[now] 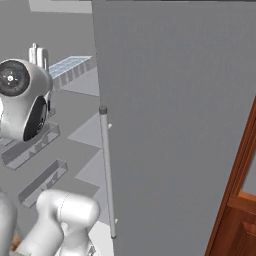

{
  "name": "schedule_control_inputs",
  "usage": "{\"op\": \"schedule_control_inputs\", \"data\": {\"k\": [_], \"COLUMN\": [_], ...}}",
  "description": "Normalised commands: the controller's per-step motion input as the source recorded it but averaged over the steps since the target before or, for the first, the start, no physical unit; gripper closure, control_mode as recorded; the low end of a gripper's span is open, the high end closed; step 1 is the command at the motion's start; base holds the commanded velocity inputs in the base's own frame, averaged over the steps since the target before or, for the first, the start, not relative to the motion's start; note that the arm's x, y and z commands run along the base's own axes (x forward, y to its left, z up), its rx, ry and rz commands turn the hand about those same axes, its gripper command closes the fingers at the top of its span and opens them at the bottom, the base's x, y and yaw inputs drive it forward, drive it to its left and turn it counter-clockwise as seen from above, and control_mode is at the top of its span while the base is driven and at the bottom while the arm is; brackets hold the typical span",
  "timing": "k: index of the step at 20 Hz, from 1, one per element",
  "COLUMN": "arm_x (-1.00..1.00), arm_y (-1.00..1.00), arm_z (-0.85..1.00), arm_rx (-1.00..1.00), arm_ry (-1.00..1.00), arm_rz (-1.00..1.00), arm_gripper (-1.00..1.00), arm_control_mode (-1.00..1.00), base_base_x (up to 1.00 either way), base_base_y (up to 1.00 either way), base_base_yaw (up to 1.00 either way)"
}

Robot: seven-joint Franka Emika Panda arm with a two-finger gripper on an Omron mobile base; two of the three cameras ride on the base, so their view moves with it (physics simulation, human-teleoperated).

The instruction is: Open the freezer door, pick up the ice cube tray from the freezer, and place it on the dining counter.

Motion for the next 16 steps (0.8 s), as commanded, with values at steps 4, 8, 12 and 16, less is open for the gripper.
{"op": "schedule_control_inputs", "data": {"k": [4,8,12,16], "arm_x": [-0.74,-0.34,0.0,0.0], "arm_y": [0.0,0.0,0.0,0.0], "arm_z": [-0.02,0.0,0.0,0.0], "arm_rx": [0.0,0.0,0.0,0.0], "arm_ry": [0.01,0.01,0.0,0.0], "arm_rz": [0.0,0.0,0.0,0.0], "arm_gripper": [1.0,1.0,1.0,1.0], "arm_control_mode": [-1.0,1.0,1.0,1.0], "base_base_x": [0.0,-0.21,-1.0,-1.0], "base_base_y": [0.0,0.0,-0.47,-0.63], "base_base_yaw": [0.0,0.01,0.14,0.27]}}
